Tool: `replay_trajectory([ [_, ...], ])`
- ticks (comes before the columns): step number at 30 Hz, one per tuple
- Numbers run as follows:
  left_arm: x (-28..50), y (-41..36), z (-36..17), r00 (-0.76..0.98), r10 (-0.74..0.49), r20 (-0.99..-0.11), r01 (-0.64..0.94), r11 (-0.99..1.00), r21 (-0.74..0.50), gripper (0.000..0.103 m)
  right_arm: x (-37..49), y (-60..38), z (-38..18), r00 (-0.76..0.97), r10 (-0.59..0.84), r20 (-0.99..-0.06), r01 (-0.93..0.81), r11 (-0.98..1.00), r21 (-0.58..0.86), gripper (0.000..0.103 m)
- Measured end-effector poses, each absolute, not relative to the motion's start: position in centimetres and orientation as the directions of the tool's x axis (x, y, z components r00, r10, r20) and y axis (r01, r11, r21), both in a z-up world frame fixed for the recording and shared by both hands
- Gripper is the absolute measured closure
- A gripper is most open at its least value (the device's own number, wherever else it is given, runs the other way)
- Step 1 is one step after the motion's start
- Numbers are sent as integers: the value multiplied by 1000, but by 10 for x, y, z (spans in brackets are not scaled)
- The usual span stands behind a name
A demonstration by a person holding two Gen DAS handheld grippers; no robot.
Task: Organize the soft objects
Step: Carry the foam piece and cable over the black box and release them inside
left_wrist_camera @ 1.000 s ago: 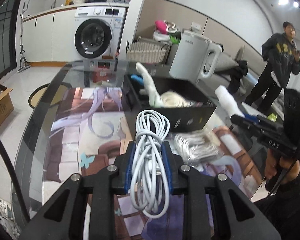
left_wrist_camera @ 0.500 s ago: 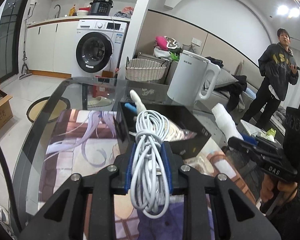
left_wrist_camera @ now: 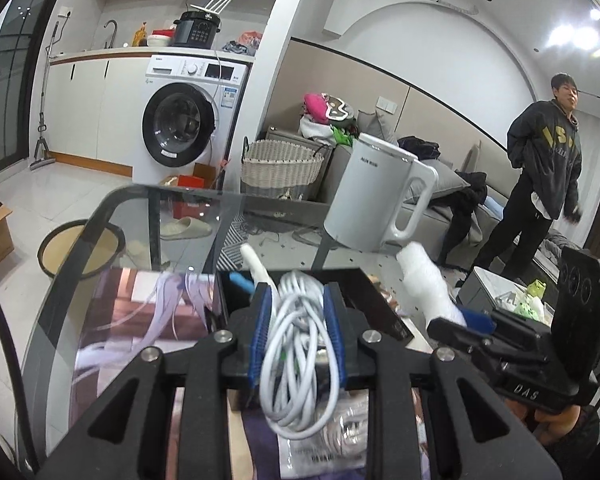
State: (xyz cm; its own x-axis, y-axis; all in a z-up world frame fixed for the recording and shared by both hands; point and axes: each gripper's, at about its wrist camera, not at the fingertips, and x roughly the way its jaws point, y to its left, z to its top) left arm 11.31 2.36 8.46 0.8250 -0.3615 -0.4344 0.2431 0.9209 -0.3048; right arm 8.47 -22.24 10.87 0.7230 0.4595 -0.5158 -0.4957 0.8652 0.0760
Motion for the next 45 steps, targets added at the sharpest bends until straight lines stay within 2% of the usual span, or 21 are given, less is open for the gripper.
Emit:
replay_trajectory([
  [6, 129, 31, 86, 838, -354, -415, 228, 918, -323, 78, 93, -220, 111, 728, 458, -511, -487, 869, 86, 70],
  [15, 135, 31, 76, 826, -361, -432, 232, 918, -322, 79, 106, -207, 107, 710, 453, -540, -497, 865, 72, 70],
  [18, 135, 30, 72, 811, -364, -458, 228, 918, -324, 79, 112, -200, 103, 696, 446, -563, -500, 863, 65, 70],
  [23, 122, 27, 56, 783, -337, -523, 232, 938, -256, 76, 121, -191, 91, 675, 416, -610, -493, 869, 47, 70],
  [25, 119, 27, 51, 769, -334, -546, 234, 941, -246, 65, 125, -188, 88, 673, 402, -621, -484, 874, 41, 70],
  [26, 118, 28, 50, 763, -337, -551, 239, 940, -243, 54, 127, -186, 86, 671, 398, -625, -480, 876, 42, 70],
  [27, 115, 28, 49, 766, -332, -551, 235, 942, -241, 48, 128, -183, 85, 671, 397, -627, -483, 875, 37, 70],
  [28, 113, 29, 49, 768, -330, -549, 233, 942, -239, 47, 128, -180, 84, 678, 390, -624, -483, 875, 23, 62],
  [29, 112, 29, 48, 762, -342, -549, 246, 938, -243, 46, 127, -178, 83, 690, 376, -619, -474, 881, 7, 45],
  [30, 112, 29, 47, 753, -353, -556, 257, 935, -245, 45, 126, -178, 82, 698, 366, -615, -466, 885, -3, 43],
  [35, 114, 22, 38, 729, -350, -588, 266, 937, -227, 46, 120, -189, 87, 715, 371, -592, -460, 888, 1, 42],
  [37, 114, 17, 38, 734, -337, -589, 270, 941, -203, 64, 117, -195, 89, 725, 370, -581, -449, 893, 8, 41],
  [45, 108, 20, 47, 768, -344, -541, 272, 939, -211, 67, 113, -214, 92, 738, 373, -562, -428, 903, 37, 41],
])
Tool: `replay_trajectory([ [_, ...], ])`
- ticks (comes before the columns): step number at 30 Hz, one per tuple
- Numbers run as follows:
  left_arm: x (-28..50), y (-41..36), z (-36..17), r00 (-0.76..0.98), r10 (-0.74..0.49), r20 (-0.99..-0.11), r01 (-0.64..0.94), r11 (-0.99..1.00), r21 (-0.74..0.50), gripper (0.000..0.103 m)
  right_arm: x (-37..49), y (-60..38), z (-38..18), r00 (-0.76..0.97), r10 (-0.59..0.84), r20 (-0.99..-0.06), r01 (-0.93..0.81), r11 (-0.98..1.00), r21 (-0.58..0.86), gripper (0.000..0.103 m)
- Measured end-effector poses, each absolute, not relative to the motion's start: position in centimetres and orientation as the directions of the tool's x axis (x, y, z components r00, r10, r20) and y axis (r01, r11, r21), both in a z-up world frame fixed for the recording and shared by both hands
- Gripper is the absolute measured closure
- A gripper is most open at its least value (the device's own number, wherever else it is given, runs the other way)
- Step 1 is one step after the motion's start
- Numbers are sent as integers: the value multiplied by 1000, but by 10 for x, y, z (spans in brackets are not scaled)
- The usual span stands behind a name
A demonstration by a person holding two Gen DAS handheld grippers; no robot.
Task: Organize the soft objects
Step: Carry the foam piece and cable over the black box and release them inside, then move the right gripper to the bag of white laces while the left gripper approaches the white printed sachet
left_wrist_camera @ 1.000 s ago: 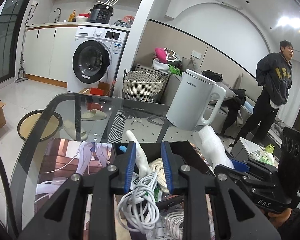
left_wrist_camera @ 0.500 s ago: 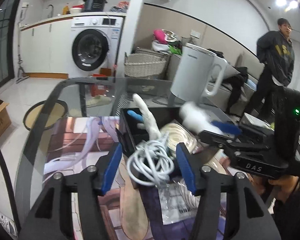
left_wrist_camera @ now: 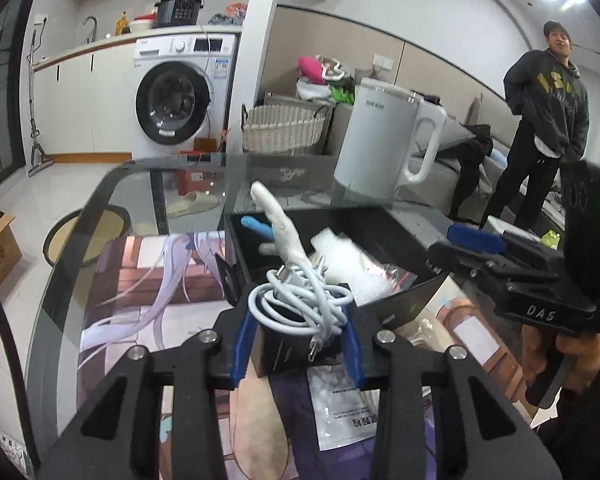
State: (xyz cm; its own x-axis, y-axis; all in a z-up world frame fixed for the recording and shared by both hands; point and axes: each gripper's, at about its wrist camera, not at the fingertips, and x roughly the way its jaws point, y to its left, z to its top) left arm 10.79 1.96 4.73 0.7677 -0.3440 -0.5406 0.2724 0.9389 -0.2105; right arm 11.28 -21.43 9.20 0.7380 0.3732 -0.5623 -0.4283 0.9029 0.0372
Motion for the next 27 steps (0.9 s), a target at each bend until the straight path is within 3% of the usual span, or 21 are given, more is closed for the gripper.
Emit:
replay_trajectory([
  [10, 121, 16, 71, 836, -374, -402, 293, 923, -250, 67, 104, -223, 97, 752, 384, -536, -425, 904, 52, 41],
  [14, 150, -1, 53, 813, -331, -480, 267, 943, -197, 65, 104, -226, 96, 752, 379, -540, -418, 907, 54, 41],
  [16, 154, -5, 43, 793, -281, -540, 242, 959, -144, 58, 103, -227, 96, 752, 379, -540, -418, 907, 54, 41],
  [17, 151, -4, 43, 796, -282, -536, 249, 959, -135, 46, 104, -228, 96, 752, 377, -541, -416, 908, 54, 41],
  [19, 141, 3, 48, 809, -287, -514, 248, 958, -144, 40, 103, -228, 96, 754, 371, -542, -410, 910, 53, 41],
  [20, 137, 8, 50, 813, -290, -505, 241, 957, -162, 30, 102, -228, 97, 753, 372, -542, -411, 910, 54, 41],
  [21, 132, 12, 51, 817, -291, -499, 232, 956, -179, 6, 102, -228, 96, 751, 372, -546, -412, 910, 54, 41],
  [22, 126, 17, 52, 825, -287, -486, 219, 956, -194, 0, 101, -228, 95, 749, 370, -550, -412, 910, 51, 41],
  [27, 112, 27, 50, 833, -271, -483, 189, 959, -211, 0, 94, -231, 89, 722, 377, -580, -412, 908, 77, 21],
])
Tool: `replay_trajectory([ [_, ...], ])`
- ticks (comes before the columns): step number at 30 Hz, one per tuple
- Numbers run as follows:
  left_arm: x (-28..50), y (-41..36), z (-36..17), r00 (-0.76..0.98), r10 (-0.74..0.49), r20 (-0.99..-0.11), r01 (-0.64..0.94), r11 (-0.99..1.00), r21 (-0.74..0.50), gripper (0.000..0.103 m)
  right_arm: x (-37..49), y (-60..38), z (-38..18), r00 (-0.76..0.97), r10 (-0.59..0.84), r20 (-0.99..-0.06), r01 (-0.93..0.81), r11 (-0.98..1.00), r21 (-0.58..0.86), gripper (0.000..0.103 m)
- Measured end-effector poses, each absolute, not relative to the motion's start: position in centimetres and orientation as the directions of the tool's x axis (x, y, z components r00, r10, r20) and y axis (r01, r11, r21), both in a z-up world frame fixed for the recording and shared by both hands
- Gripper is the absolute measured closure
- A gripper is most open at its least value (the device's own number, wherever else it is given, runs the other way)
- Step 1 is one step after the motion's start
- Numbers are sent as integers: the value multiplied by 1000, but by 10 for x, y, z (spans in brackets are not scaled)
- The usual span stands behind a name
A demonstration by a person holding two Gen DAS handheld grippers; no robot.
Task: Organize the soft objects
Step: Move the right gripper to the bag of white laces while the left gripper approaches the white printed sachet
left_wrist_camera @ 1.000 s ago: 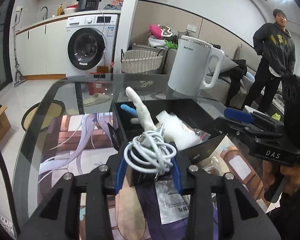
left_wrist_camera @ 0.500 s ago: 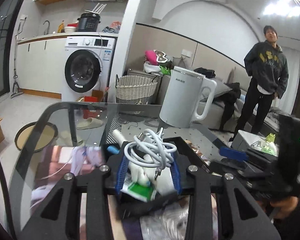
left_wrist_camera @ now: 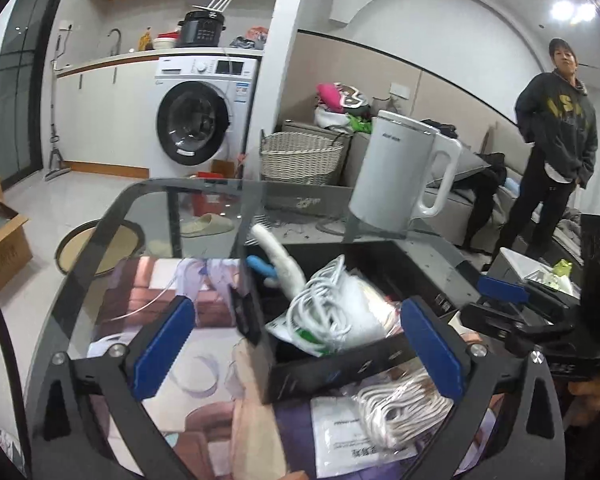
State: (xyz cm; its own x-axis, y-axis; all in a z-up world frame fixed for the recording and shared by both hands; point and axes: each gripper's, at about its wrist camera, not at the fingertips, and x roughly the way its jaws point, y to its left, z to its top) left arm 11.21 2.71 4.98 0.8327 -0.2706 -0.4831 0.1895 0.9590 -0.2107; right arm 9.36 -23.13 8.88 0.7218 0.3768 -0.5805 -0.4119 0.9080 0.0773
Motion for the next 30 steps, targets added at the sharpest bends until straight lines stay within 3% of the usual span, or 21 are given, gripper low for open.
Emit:
replay_trajectory([
  [2, 109, 27, 48, 835, -245, -492, 171, 967, -190, 0, 91, -232, 85, 689, 403, -602, -429, 897, 109, 3],
  [3, 107, 28, 48, 837, -238, -492, 165, 968, -188, 0, 90, -230, 82, 661, 428, -617, -449, 884, 132, 1],
  [20, 96, 22, 10, 767, -204, -608, 169, 979, -115, 0, 76, -189, 38, 482, 438, -759, -550, 825, 127, 1],
  [30, 100, 40, 2, 752, -218, -622, 129, 974, -185, 0, 82, -166, 26, 474, 407, -781, -535, 838, 112, 0],
])
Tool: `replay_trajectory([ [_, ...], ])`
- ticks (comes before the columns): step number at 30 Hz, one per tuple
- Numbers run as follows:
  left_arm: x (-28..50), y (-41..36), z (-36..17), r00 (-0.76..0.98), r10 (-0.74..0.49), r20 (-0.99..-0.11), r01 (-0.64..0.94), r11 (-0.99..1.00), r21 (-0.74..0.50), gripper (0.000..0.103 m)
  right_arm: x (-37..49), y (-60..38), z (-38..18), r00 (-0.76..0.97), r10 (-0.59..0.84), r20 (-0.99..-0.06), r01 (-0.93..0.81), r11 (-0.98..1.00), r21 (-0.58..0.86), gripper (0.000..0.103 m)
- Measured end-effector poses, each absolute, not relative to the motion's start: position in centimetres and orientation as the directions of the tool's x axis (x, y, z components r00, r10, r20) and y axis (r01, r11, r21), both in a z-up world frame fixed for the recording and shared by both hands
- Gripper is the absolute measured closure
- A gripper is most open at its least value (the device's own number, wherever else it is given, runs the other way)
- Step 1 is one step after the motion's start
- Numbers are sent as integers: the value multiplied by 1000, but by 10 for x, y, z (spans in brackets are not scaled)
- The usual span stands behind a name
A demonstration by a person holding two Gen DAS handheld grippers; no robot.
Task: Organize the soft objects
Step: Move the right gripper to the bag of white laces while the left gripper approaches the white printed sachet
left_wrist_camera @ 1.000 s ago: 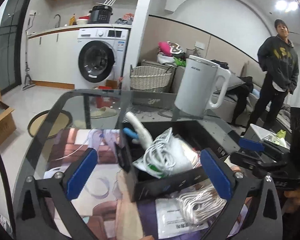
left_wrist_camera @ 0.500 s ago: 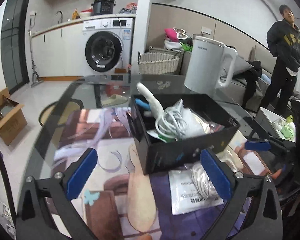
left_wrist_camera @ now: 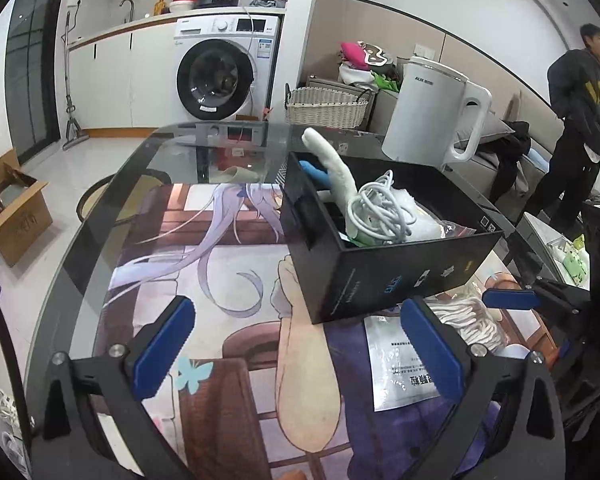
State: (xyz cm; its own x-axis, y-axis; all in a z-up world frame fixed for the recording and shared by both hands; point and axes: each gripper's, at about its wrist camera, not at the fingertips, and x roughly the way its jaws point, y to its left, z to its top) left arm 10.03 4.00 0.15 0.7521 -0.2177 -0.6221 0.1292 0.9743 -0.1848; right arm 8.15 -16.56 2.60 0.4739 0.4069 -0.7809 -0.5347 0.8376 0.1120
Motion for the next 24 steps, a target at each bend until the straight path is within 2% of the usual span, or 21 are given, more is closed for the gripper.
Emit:
replay_trajectory([
  [16, 102, 26, -3, 723, -251, -644, 167, 968, -189, 0, 81, -197, 15, 492, 366, -790, -487, 868, 99, 1],
  [24, 102, 18, -3, 711, -265, -651, 192, 964, -183, 0, 78, -234, 16, 464, 374, -803, -520, 849, 95, 1],
])
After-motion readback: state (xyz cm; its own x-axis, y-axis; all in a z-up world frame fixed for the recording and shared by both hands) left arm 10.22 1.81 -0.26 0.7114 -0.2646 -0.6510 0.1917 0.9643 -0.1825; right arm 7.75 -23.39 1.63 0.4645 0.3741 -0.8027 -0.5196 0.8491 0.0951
